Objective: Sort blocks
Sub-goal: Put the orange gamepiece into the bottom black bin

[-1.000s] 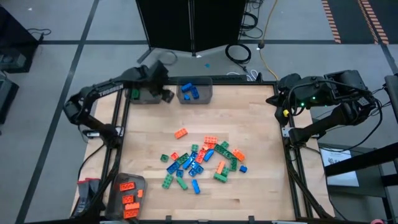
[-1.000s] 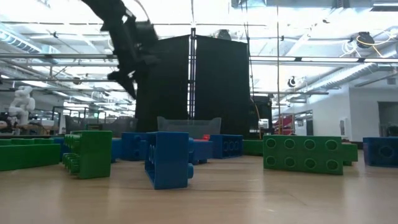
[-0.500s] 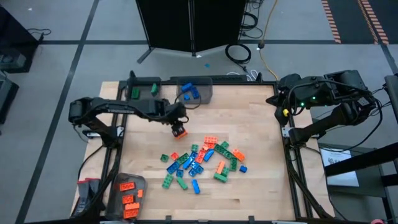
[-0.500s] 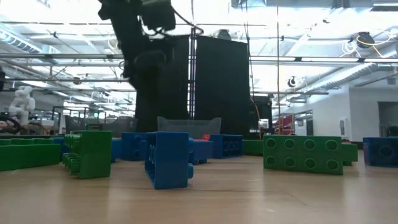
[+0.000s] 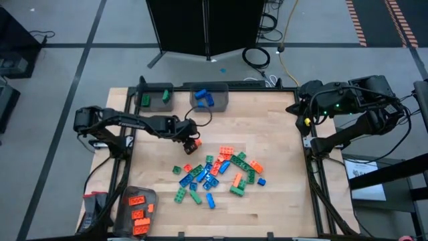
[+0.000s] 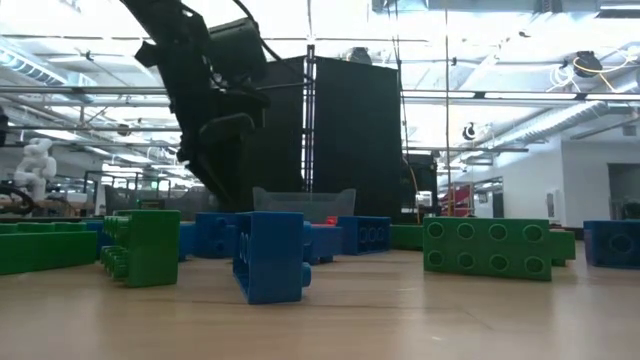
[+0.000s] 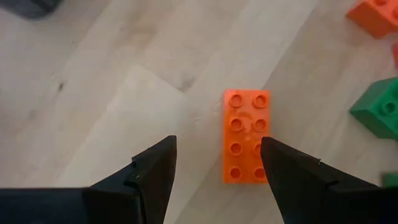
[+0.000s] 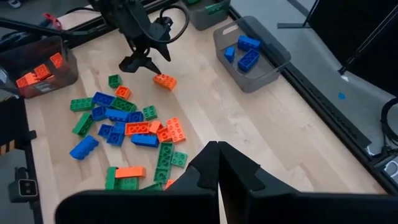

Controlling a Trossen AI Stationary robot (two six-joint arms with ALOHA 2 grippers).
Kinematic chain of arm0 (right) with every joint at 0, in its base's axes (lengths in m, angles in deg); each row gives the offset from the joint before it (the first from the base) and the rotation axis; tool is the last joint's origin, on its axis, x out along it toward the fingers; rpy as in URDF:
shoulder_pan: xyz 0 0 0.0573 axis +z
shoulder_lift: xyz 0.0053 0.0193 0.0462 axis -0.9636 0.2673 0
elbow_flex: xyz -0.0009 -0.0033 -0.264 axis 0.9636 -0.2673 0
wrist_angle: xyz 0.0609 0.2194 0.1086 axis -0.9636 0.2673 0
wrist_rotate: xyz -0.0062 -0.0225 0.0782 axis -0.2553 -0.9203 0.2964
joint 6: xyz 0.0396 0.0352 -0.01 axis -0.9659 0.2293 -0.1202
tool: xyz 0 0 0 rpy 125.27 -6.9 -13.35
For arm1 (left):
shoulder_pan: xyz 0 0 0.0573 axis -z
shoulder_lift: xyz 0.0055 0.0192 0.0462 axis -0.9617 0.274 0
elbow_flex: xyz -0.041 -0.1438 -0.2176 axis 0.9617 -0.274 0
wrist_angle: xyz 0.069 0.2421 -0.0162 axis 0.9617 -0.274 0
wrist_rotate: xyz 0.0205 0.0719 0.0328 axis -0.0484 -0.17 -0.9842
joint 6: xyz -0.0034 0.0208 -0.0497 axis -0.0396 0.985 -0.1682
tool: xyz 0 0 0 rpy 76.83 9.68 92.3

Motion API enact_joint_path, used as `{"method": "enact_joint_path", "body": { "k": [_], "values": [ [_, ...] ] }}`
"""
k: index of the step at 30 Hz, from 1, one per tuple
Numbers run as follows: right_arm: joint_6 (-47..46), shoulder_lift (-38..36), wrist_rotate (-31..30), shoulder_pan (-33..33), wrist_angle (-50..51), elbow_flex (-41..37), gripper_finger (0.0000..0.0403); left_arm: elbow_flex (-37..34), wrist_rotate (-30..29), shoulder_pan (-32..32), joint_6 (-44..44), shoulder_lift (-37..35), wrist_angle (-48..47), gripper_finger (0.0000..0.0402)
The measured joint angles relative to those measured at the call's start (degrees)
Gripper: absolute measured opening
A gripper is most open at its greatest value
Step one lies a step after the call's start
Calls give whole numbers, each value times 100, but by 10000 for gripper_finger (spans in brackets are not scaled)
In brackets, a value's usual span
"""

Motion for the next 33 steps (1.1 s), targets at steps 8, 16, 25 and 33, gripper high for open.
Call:
{"method": "enact_joint_path", "body": {
  "k": [8,16,25,33],
  "values": [
    [12,0,0,0,2,0,0,-2,-68,210,266,5,258,235],
    [18,0,23,0,2,0,0,-2,-92,364,603,433,435,235],
    [44,0,188,-1,2,1,0,6,65,399,589,949,455,235],
    [195,0,166,0,2,0,0,41,123,401,-426,1004,299,118]
  ]
}}
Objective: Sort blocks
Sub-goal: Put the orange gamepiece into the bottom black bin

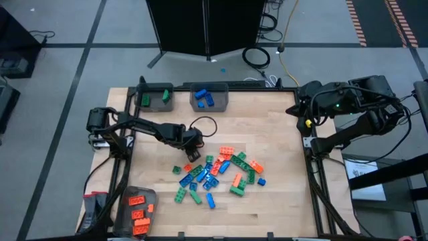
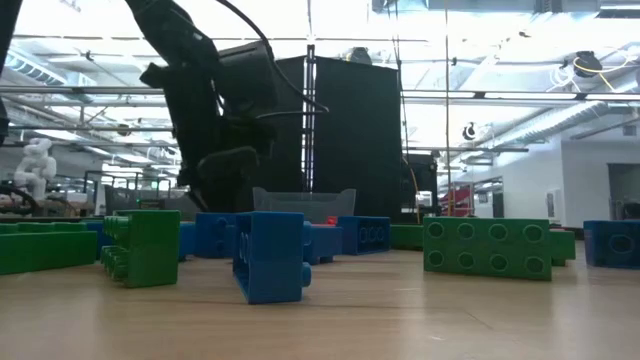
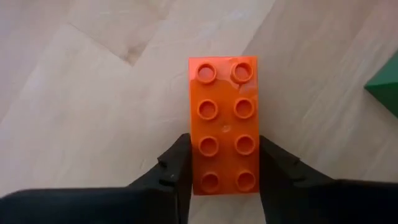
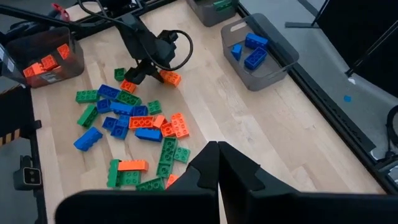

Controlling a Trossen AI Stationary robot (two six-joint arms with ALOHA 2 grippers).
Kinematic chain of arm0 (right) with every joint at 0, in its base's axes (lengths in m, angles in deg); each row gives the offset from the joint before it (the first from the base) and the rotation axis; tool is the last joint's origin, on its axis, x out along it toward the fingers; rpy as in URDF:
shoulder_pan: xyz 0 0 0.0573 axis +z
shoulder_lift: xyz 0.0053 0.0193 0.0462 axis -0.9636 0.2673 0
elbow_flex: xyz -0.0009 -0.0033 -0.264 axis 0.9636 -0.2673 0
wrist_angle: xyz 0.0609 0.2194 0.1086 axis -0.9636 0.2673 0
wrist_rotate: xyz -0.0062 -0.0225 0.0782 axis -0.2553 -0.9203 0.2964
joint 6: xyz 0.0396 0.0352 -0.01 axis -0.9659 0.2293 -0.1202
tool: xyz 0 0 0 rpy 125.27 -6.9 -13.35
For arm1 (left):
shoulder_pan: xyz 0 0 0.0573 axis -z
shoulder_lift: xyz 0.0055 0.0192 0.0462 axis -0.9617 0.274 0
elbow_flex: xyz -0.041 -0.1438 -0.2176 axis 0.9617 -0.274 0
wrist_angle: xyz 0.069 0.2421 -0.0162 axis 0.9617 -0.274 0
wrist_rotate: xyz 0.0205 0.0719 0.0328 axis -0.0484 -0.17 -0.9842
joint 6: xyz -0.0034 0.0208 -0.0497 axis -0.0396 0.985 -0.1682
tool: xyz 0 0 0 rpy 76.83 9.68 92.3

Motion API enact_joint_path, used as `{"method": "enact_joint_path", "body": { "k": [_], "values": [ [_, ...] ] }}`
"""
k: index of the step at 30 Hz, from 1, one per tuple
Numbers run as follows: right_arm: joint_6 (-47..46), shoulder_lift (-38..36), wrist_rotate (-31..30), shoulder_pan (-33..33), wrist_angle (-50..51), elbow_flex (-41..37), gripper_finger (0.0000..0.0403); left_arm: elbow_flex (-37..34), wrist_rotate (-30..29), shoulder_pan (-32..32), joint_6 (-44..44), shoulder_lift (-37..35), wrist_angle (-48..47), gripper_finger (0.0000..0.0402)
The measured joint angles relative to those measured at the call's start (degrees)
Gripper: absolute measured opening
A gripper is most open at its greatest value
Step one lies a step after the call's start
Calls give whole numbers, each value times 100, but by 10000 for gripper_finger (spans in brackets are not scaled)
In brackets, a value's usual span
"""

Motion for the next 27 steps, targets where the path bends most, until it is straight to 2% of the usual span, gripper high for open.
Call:
{"method": "enact_joint_path", "body": {
  "k": [7,14,17,21,27],
  "values": [
    [46,0,-17,0,0,0,0,350,-131,66,-179,-282,-493,118],
    [40,0,-20,-2,0,2,0,1121,-94,637,-634,-1035,-2324,118],
    [-5,0,-22,-2,0,0,0,1432,172,1149,-1156,-1393,-3416,118],
    [-47,0,-22,-2,0,1,0,1769,602,2115,-2241,-1836,-4347,118],
    [-192,0,-22,-2,0,0,0,1921,1273,3678,-4137,-2176,-4701,118]
  ]
}}
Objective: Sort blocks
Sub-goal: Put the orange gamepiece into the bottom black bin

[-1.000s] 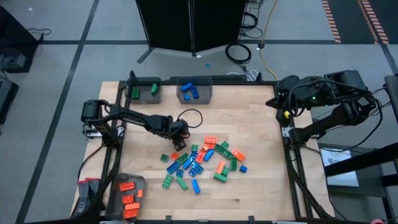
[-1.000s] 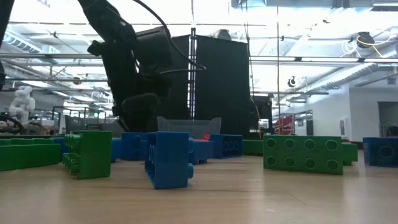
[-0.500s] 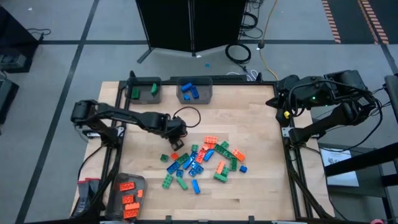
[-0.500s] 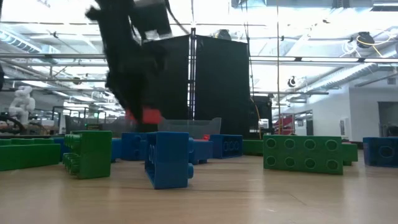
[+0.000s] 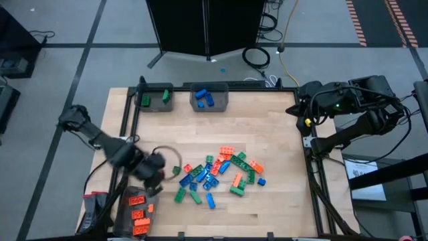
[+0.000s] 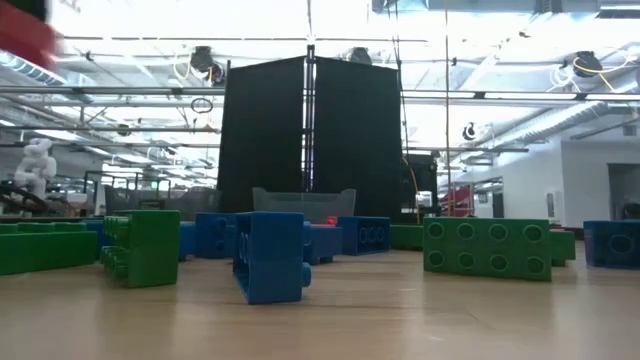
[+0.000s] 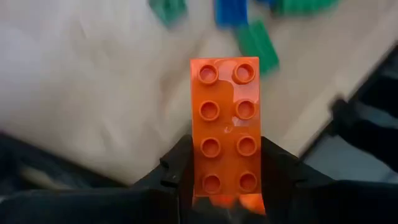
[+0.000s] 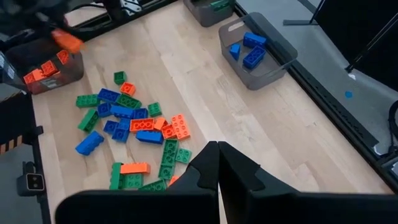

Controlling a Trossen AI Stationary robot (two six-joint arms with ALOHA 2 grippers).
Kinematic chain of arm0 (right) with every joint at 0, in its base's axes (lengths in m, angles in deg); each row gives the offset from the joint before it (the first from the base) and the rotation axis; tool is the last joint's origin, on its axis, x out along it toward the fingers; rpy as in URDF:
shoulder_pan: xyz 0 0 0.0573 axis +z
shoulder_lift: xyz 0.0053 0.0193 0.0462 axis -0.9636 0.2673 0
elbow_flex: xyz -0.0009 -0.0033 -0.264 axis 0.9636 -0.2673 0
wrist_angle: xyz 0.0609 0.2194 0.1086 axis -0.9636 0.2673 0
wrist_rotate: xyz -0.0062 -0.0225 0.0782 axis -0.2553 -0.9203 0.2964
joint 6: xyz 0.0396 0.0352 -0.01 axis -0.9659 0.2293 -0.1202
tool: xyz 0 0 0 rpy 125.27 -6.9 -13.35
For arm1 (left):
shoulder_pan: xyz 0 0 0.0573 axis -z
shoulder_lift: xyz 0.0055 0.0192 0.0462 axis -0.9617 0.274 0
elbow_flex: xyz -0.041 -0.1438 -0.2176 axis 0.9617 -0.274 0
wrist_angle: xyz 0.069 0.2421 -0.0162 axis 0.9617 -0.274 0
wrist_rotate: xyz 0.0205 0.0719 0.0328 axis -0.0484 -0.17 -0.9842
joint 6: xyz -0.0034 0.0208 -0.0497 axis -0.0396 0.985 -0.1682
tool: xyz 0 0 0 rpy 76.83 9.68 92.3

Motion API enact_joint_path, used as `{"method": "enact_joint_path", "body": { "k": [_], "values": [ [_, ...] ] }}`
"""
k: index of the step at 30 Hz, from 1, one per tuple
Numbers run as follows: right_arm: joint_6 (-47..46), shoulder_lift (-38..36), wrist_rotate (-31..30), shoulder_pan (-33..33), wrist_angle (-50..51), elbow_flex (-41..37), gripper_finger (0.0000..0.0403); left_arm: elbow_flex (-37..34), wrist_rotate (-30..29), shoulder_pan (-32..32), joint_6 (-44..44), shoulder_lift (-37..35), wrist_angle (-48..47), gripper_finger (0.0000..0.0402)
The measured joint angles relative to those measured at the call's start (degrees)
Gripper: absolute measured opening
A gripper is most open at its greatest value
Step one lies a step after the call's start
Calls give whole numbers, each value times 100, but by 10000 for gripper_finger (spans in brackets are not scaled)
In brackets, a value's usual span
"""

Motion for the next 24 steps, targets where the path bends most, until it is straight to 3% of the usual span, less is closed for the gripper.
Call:
{"method": "enact_joint_path", "body": {
  "k": [5,9,20,24],
  "values": [
    [-108,0,0,-2,0,0,0,0,211,1053,-983,106,-68,118],
    [-112,0,-19,-2,0,0,0,0,211,1590,-1294,292,-91,118],
    [-131,0,-22,-2,-9,1,0,0,407,2140,-1394,860,85,119],
    [-131,0,-22,-2,-9,0,0,0,672,2248,-1428,958,188,207]
  ]
}}
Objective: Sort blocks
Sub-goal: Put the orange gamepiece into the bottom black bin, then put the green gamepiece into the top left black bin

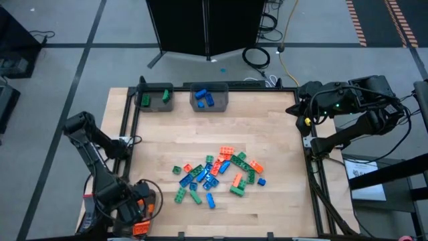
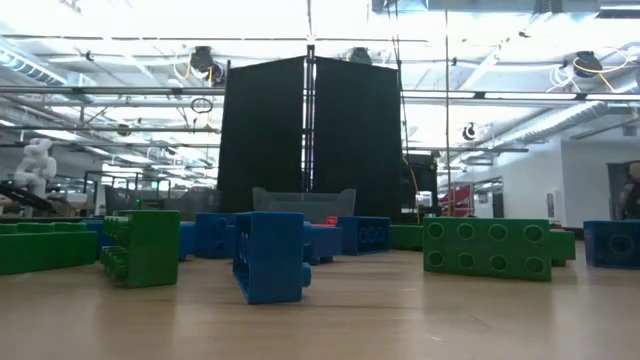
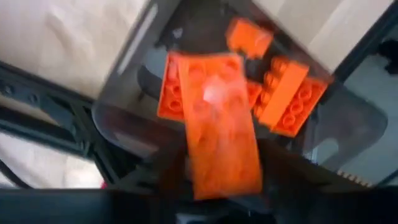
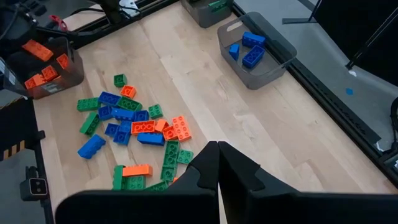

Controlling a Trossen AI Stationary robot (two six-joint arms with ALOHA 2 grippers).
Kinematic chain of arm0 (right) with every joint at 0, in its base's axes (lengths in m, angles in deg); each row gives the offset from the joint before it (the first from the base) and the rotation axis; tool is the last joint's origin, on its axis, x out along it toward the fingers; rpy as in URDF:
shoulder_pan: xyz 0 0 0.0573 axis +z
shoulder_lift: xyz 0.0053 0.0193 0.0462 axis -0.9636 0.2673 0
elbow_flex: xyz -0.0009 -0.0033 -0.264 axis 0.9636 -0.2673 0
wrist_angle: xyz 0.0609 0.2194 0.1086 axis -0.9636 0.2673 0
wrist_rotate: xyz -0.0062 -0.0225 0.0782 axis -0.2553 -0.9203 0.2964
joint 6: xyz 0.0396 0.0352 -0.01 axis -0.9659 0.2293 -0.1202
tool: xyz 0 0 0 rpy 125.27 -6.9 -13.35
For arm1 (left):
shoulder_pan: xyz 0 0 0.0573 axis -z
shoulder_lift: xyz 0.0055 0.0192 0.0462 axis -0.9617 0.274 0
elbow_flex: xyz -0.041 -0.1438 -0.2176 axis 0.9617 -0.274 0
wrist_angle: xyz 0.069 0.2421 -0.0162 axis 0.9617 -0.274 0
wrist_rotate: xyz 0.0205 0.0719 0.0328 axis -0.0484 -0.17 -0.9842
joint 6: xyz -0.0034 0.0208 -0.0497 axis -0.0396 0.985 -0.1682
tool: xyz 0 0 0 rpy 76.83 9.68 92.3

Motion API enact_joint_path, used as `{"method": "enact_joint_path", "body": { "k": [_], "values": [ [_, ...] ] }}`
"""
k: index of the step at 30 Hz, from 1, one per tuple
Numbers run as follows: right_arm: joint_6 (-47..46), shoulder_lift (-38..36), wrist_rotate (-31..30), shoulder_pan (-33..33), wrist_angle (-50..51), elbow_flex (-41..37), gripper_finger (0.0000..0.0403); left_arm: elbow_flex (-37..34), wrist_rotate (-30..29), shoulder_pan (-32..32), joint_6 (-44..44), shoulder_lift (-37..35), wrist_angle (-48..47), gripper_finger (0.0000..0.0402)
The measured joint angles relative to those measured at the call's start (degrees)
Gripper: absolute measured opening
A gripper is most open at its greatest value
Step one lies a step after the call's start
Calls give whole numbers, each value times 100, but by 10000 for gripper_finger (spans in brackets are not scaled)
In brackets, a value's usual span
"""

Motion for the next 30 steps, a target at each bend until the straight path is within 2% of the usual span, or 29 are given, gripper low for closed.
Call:
{"method": "enact_joint_path", "body": {
  "k": [3,5,7,10,15,19,25,28,30],
  "values": [
    [21,0,1,0,0,0,0,0,417,20,-1,55,0,288],
    [48,0,0,0,0,1,0,-1,603,20,-19,71,-6,328],
    [76,0,2,0,2,0,0,0,686,17,-180,83,-51,354],
    [157,0,2,0,3,0,0,0,542,-30,-537,92,-56,368],
    [194,1,4,0,5,1,0,0,-502,-202,-887,26,160,353],
    [213,0,39,0,7,0,0,0,-1833,-429,-358,-85,199,335],
    [302,2,44,0,7,0,0,0,-3387,-1164,1555,-44,-117,329],
    [324,2,45,4,7,0,0,0,-3815,-1684,2697,42,-77,329],
    [326,2,45,4,7,0,0,0,-3869,-2052,3547,149,-31,329]
  ]
}}
